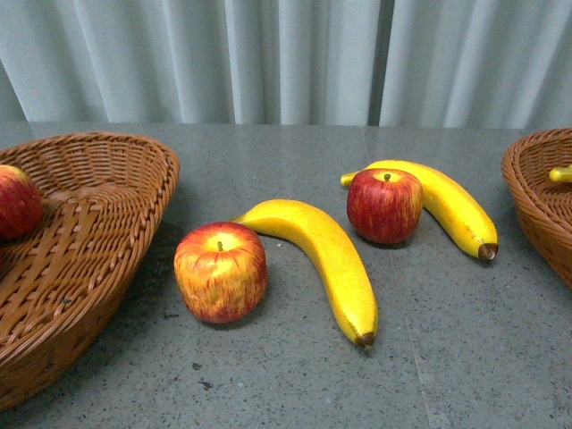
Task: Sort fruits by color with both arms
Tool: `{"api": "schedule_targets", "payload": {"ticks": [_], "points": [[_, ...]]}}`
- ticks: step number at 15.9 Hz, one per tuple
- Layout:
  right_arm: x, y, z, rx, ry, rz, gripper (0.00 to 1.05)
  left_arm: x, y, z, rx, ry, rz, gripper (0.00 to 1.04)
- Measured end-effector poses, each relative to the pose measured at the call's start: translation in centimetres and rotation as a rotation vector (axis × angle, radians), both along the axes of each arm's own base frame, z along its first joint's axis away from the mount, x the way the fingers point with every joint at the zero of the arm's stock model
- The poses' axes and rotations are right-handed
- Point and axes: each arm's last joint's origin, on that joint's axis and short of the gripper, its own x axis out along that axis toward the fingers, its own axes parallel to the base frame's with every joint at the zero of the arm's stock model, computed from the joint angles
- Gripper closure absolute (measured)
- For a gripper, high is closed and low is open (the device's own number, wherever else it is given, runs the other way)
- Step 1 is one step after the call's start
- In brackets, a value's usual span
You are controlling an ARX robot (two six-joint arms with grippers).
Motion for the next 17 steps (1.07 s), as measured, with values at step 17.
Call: {"api": "schedule_targets", "payload": {"ticks": [17], "points": [[0.00, 0.00, 0.00, 0.000, 0.000, 0.000, 0.07, 0.00, 0.00, 0.00, 0.000, 0.000, 0.000, 0.07]]}}
